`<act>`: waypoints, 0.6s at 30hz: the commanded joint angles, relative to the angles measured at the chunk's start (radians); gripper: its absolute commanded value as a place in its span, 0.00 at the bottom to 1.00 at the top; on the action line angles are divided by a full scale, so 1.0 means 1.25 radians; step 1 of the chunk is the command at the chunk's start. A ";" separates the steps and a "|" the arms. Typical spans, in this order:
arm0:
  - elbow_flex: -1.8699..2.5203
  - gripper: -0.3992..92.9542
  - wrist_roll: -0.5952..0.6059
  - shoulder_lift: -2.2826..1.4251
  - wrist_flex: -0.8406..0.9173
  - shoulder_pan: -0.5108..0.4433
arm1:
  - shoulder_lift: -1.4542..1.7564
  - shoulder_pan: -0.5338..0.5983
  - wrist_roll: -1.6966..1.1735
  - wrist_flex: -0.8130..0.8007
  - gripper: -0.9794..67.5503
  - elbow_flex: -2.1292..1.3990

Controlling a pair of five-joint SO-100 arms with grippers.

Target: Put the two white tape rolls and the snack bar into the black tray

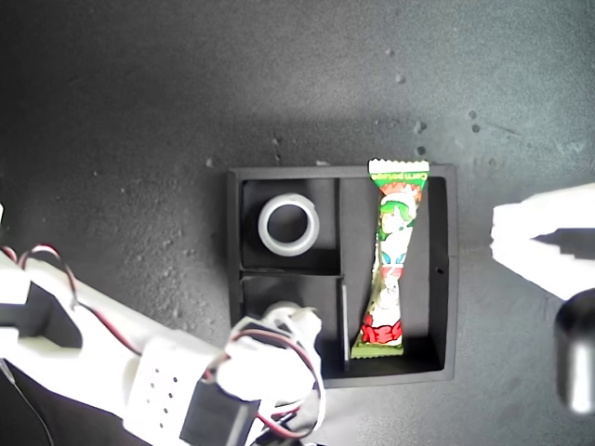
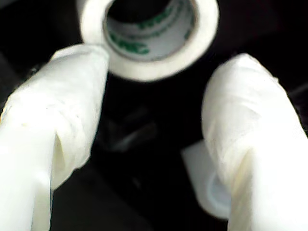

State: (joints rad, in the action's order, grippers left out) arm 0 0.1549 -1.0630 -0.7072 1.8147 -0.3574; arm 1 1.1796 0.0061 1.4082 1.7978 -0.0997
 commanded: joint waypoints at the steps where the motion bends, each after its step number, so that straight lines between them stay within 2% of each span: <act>1: 0.153 0.11 -0.023 -0.310 0.015 0.037 | 0.118 -0.002 0.027 0.005 0.00 -0.064; 5: 0.383 0.03 -0.029 -0.645 0.015 0.081 | 0.324 0.006 0.033 0.004 0.00 -0.274; 8: 0.601 0.01 -0.043 -0.903 0.009 0.123 | 0.544 0.012 0.053 -0.001 0.00 -0.545; 10: 0.767 0.01 -0.058 -1.068 -0.013 0.141 | 0.719 0.028 0.054 -0.067 0.00 -0.792; 14: 1.177 0.01 -0.087 -1.401 -0.144 0.157 | 1.068 0.042 0.065 -0.215 0.00 -1.291; 18: 1.527 0.01 -0.120 -1.648 -0.250 0.156 | 1.322 0.048 0.052 -0.293 0.00 -1.640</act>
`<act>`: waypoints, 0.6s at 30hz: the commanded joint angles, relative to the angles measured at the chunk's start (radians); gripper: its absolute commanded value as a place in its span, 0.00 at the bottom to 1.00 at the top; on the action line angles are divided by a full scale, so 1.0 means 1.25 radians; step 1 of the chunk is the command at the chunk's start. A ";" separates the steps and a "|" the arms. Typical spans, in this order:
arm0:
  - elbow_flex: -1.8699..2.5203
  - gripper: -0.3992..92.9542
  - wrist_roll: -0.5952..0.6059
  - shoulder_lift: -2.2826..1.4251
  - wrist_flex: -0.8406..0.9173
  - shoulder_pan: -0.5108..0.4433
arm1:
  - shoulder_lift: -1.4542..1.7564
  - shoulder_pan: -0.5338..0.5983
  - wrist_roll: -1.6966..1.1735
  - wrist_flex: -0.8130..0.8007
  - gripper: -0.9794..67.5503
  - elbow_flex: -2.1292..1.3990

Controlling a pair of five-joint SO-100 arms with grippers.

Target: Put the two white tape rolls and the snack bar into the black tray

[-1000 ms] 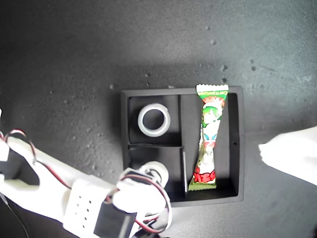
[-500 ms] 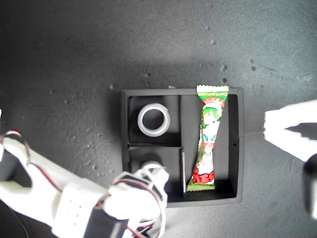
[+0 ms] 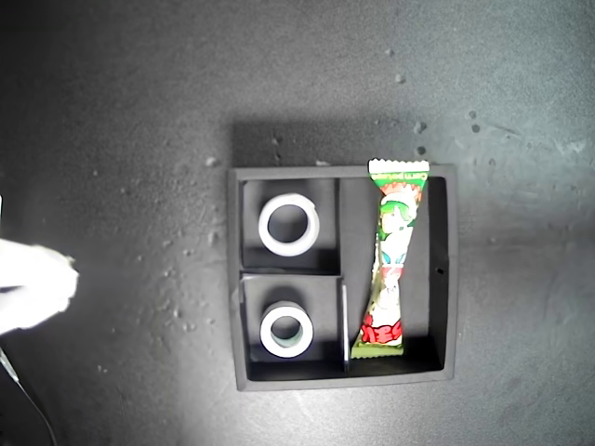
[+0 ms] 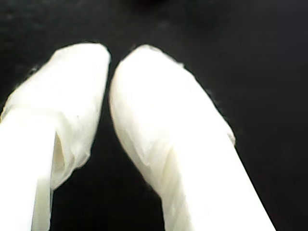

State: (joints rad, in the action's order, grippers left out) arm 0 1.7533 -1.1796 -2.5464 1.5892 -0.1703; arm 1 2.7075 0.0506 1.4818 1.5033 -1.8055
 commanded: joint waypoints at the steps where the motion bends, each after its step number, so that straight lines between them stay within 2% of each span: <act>1: 0.319 0.01 -0.038 -0.222 -0.093 0.002 | 0.148 0.015 -0.015 -0.076 0.00 -0.342; 5: 0.617 0.01 -0.074 -0.441 -0.189 -0.020 | 0.320 0.023 -0.066 -0.142 0.00 -0.580; 10: 0.833 0.01 -0.110 -0.663 -0.198 -0.045 | 0.436 0.020 -0.110 -0.189 0.00 -0.790; 18: 0.952 0.00 -0.161 -0.670 -0.200 -0.074 | 0.512 0.010 -0.097 -0.228 0.00 -1.020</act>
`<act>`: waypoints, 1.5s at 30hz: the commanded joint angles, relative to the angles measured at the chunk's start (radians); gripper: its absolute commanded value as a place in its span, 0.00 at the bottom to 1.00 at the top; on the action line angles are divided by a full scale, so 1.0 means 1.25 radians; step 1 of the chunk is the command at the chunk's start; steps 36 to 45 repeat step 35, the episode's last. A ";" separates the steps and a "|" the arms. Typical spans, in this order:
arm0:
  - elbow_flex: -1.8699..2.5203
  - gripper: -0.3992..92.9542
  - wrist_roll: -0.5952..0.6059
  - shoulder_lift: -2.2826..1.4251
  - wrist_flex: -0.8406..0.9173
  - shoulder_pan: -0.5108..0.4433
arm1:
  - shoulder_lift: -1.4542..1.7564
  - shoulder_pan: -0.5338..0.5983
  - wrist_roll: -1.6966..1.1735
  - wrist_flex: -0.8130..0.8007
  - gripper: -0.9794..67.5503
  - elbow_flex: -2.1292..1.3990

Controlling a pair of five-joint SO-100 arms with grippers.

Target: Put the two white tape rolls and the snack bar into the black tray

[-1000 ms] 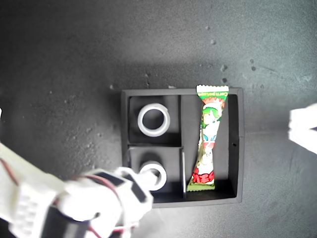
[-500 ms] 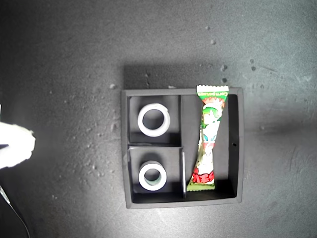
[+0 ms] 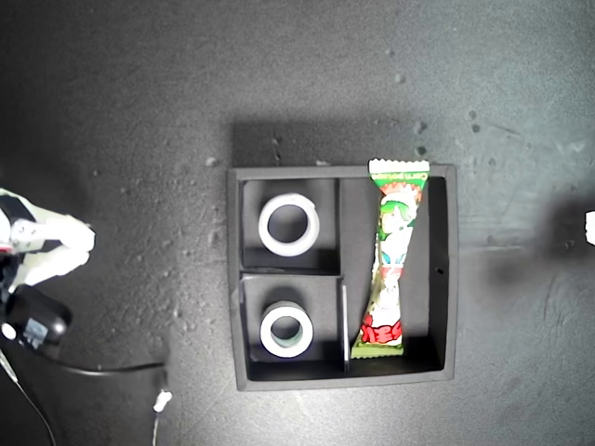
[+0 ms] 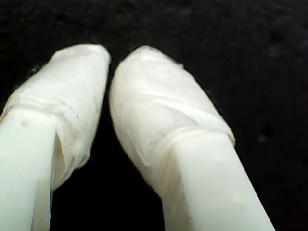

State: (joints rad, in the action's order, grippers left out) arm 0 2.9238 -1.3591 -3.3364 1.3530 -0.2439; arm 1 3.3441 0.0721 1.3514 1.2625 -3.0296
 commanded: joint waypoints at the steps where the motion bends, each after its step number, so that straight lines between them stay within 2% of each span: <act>1: 0.042 0.00 -0.021 -0.038 -0.010 -0.015 | 0.002 -0.006 0.005 -0.063 0.01 -0.076; 6: 0.172 0.02 -0.050 -0.038 -0.039 -0.015 | 0.001 0.001 0.027 0.022 0.01 -0.076; 8: 0.172 0.01 -0.082 -0.037 0.001 -0.021 | -0.004 0.007 0.033 0.064 0.01 -0.076; 10: 0.172 0.01 -0.059 -0.038 0.007 -0.016 | 0.000 -0.001 0.010 0.064 0.01 -0.076; 13: 0.172 0.01 0.013 -0.038 0.009 0.000 | 0.001 -0.043 -0.204 0.063 0.01 -0.076; 15: 0.172 0.01 0.091 -0.038 0.010 0.012 | 0.004 -0.037 -0.232 0.061 0.01 -0.076; 17: 0.172 0.01 0.106 -0.038 0.016 0.028 | 0.004 -0.034 -0.239 0.061 0.01 -0.076; 21: 0.172 0.01 0.025 -0.038 0.031 0.021 | 0.004 -0.032 -0.239 0.061 0.01 -0.076; 45: 0.172 0.01 0.023 -0.038 0.031 0.021 | 0.004 -0.032 -0.239 0.061 0.01 -0.076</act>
